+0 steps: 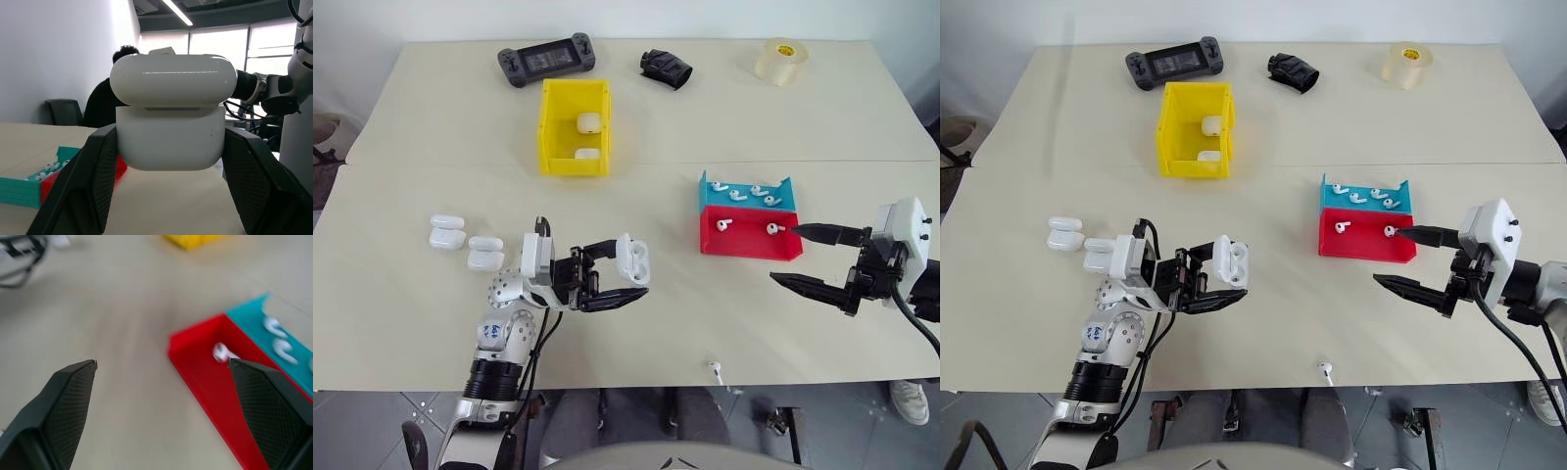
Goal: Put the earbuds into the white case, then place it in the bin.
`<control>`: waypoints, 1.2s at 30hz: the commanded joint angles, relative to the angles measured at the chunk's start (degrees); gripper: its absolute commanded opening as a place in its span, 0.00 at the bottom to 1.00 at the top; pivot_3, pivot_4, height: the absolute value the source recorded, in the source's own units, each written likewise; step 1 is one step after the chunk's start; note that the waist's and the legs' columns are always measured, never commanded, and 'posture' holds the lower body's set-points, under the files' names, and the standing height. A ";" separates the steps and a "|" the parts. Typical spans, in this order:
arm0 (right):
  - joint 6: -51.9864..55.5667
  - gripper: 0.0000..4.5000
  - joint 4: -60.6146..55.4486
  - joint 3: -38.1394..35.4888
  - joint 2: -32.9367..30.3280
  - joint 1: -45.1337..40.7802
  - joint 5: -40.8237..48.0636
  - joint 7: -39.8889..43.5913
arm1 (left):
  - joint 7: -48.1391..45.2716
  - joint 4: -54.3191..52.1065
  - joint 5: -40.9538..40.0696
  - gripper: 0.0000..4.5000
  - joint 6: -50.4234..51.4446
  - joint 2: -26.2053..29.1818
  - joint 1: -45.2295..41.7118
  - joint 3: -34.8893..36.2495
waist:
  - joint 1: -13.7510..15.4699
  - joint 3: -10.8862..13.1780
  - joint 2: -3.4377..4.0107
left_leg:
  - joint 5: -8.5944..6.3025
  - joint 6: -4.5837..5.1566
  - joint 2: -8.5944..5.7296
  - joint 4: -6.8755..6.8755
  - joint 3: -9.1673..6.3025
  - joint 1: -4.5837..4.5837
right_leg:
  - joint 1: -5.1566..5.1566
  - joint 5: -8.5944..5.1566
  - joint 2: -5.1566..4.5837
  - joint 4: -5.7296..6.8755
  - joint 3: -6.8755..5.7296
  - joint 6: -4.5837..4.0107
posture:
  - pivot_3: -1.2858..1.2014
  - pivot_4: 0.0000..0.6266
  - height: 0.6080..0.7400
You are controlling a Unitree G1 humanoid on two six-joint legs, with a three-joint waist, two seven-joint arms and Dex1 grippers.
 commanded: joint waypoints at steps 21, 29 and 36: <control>-15.66 1.00 35.36 45.39 4.62 -50.94 -35.13 18.94 | 1.45 -8.41 -1.98 0.65 -1.57 -0.65 4.33 -2.08 | -0.19 0.02 0.04 | -0.01 0.01 0.13 0.04 0.00 -0.16 | -0.08 0.01 -0.05 -0.21 0.00 0.01 | 0.52 0.24 1.00; -27.42 1.00 50.34 48.11 9.31 -57.69 -42.58 22.98 | 2.63 -9.62 -1.87 0.65 -1.63 -0.39 5.46 -2.43 | -0.25 0.02 0.04 | 0.00 0.00 0.07 0.05 -0.03 -0.20 | -0.10 0.01 -0.04 -0.16 -0.15 0.02 | 0.52 0.24 1.00; -32.34 0.86 55.32 47.84 10.90 -59.15 -45.59 24.20 | 3.23 -9.84 -1.73 0.65 -1.58 -0.15 5.76 -2.38 | -0.49 0.02 0.04 | 0.01 -0.02 0.08 0.07 -0.01 -0.19 | -0.11 0.01 -0.02 -0.11 -0.16 0.02 | 0.52 0.24 1.00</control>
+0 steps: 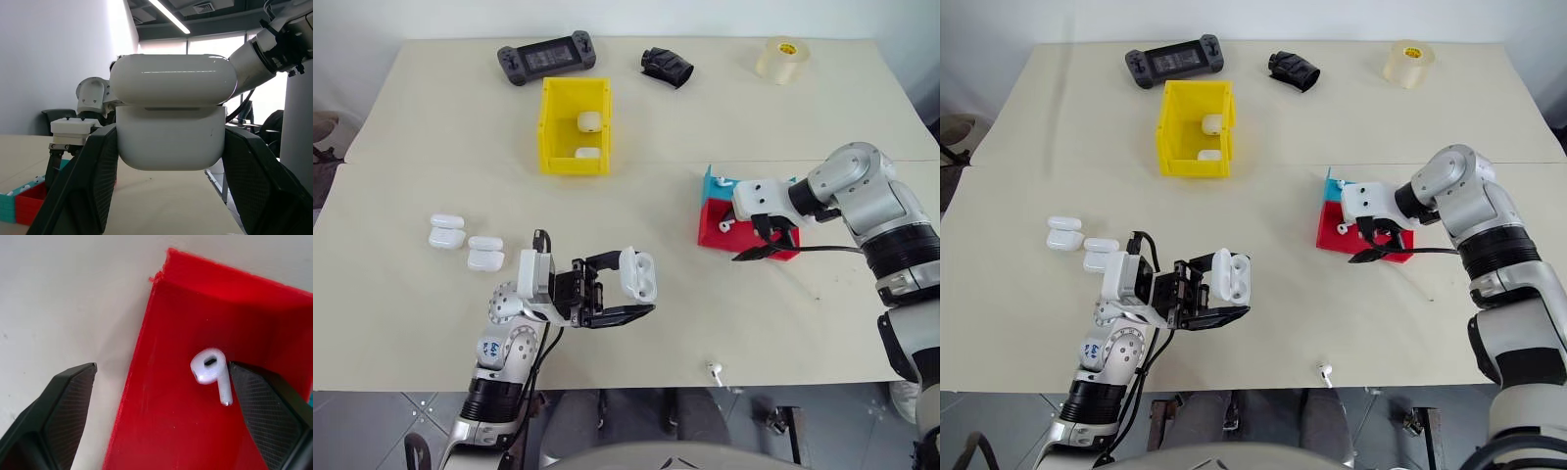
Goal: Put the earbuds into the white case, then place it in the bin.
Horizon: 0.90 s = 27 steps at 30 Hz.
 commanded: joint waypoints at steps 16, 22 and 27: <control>-5.83 0.68 4.32 -1.86 2.53 -3.85 -4.38 -0.84 | 4.62 -5.43 -0.84 0.65 2.34 0.84 -1.68 -0.49 | -0.59 0.00 0.00 | 0.00 -0.01 0.03 0.00 -0.03 0.01 | 0.00 0.00 0.00 0.04 0.00 0.00 | 0.52 0.24 1.00; -4.28 0.37 3.52 -2.17 2.98 -3.72 -4.57 -0.47 | 5.69 -6.42 -0.85 0.65 3.18 1.04 -1.74 -0.54 | -0.99 0.00 0.00 | 0.00 -0.01 0.04 0.00 -0.05 0.01 | 0.00 0.00 0.00 0.06 0.00 0.00 | 0.52 0.24 1.00; -3.97 0.37 2.91 -2.36 2.84 -3.37 -4.50 -0.76 | 5.73 -6.63 -0.76 0.65 3.31 1.21 -1.28 -0.55 | -0.99 0.00 0.00 | 0.00 -0.01 0.06 0.00 -0.05 0.02 | 0.00 0.00 -0.01 0.08 0.00 0.00 | 0.52 0.24 1.00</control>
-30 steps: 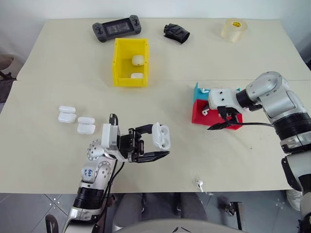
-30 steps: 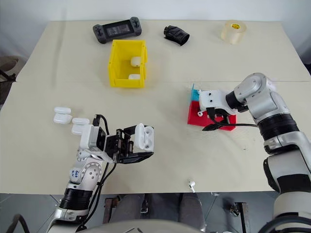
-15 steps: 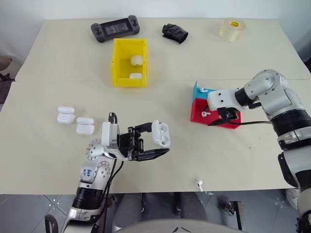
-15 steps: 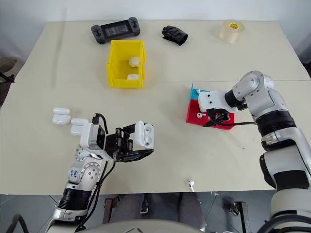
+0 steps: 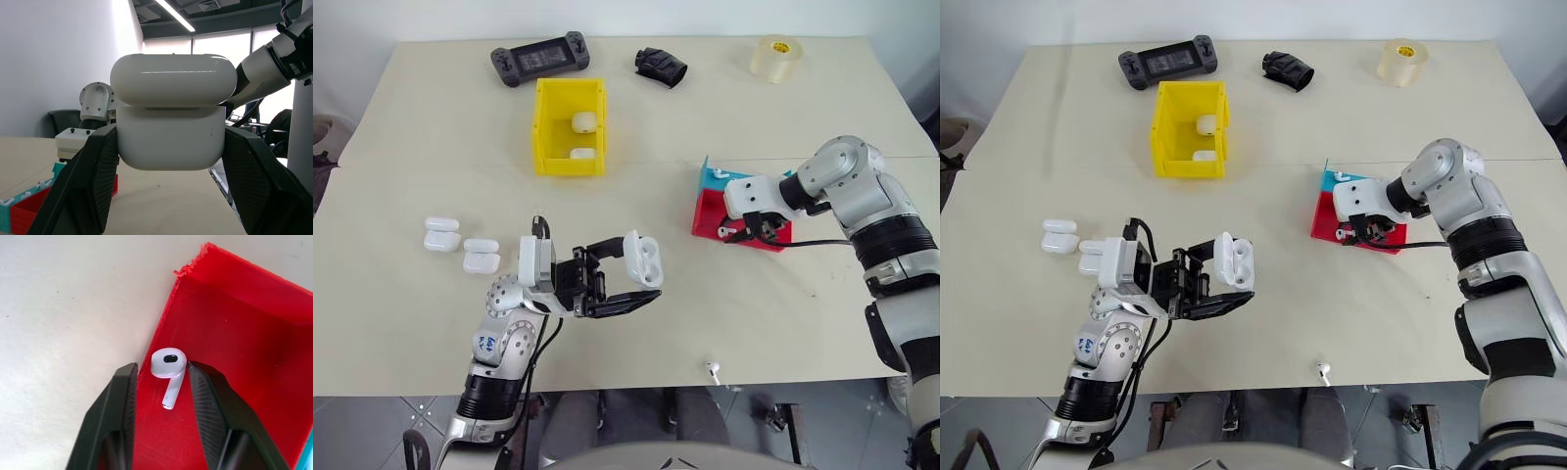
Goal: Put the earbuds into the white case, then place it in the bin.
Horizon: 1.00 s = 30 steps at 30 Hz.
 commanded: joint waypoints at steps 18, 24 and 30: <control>3.21 0.17 -4.83 -2.69 0.18 1.81 0.15 -0.82 | -2.15 -0.33 -1.02 0.65 -1.19 1.23 0.73 0.31 | 0.00 0.00 0.01 | 0.00 0.00 0.00 0.00 0.00 0.00 | 0.00 0.00 0.00 0.00 0.00 0.00 | 0.52 0.24 1.00; 4.61 0.11 -7.06 -3.33 -0.35 3.15 0.45 -0.85 | -2.63 0.08 -0.99 0.65 -1.46 1.33 1.03 0.35 | 0.01 0.00 0.01 | 0.00 0.00 -0.01 0.00 0.00 0.01 | 0.00 0.00 0.00 0.02 0.00 0.00 | 0.52 0.24 1.00; 8.18 0.11 -12.37 -6.38 -1.56 5.19 3.06 -0.65 | -3.12 0.73 -0.90 0.65 -2.02 1.20 1.34 0.41 | 0.08 0.00 0.00 | 0.00 0.00 -0.01 0.00 0.00 0.00 | 0.00 0.00 0.00 0.02 0.00 0.00 | 0.52 0.24 1.00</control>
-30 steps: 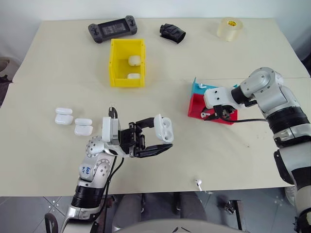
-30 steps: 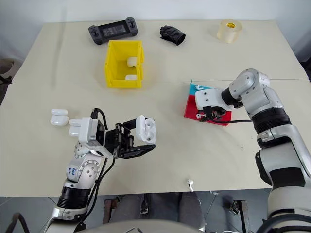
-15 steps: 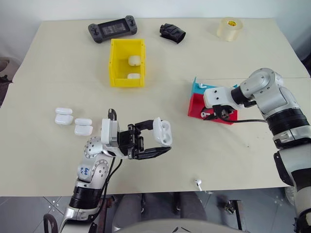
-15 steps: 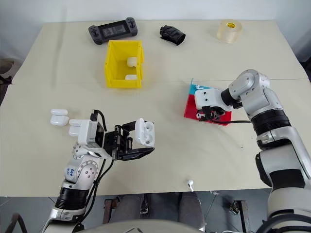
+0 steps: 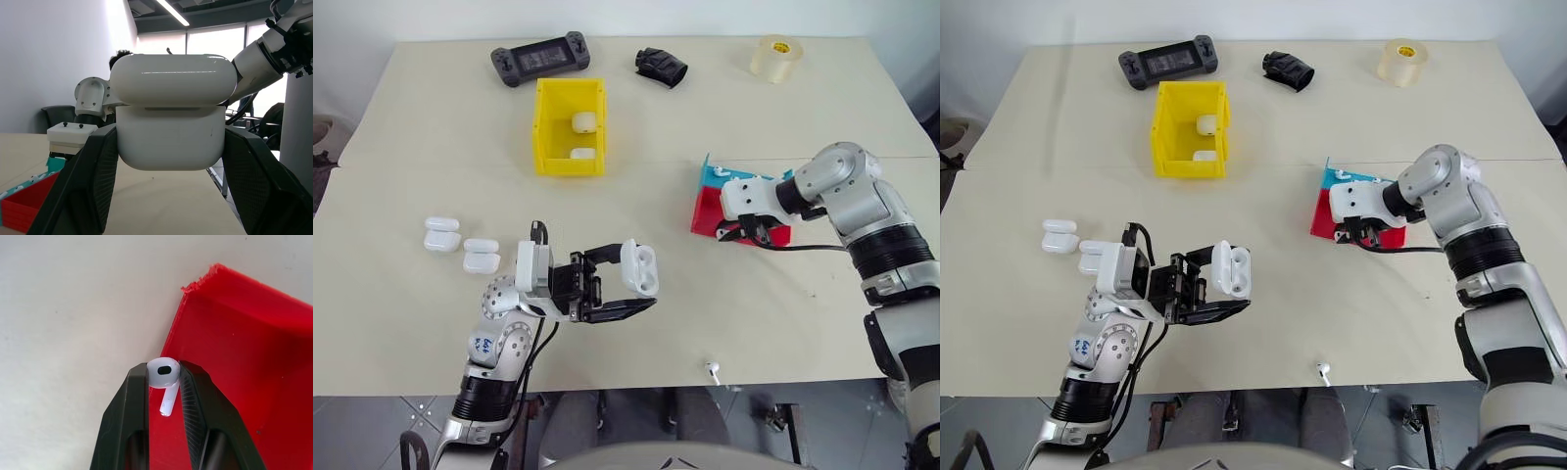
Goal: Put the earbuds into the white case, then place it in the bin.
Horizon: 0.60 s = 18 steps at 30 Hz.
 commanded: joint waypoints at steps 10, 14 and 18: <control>27.49 0.11 -38.59 -25.34 -2.71 19.96 30.31 -4.30 | -0.90 1.17 -2.26 0.65 -0.39 -0.22 0.43 1.06 | 0.97 0.03 0.04 | -0.01 -0.01 0.08 0.02 -0.10 -0.01 | 0.06 0.00 -0.03 -0.01 -0.09 0.00 | 0.52 0.24 1.00; 34.84 0.11 -51.03 -33.92 3.98 27.87 43.30 -14.28 | -2.04 2.64 -2.50 0.65 -0.13 -0.33 -0.24 0.86 | 1.37 0.03 0.04 | -0.01 -0.02 0.08 0.04 -0.03 0.00 | 0.05 0.01 -0.04 -0.02 -0.02 -0.01 | 0.52 0.24 1.00; 38.58 0.11 -61.02 -37.75 13.04 33.60 53.11 -26.97 | -3.41 4.46 -3.19 0.65 0.61 -0.85 -1.93 0.77 | 1.36 0.02 0.04 | -0.04 -0.05 0.08 0.02 -0.04 0.03 | 0.04 0.01 -0.03 0.06 -0.01 -0.01 | 0.52 0.24 1.00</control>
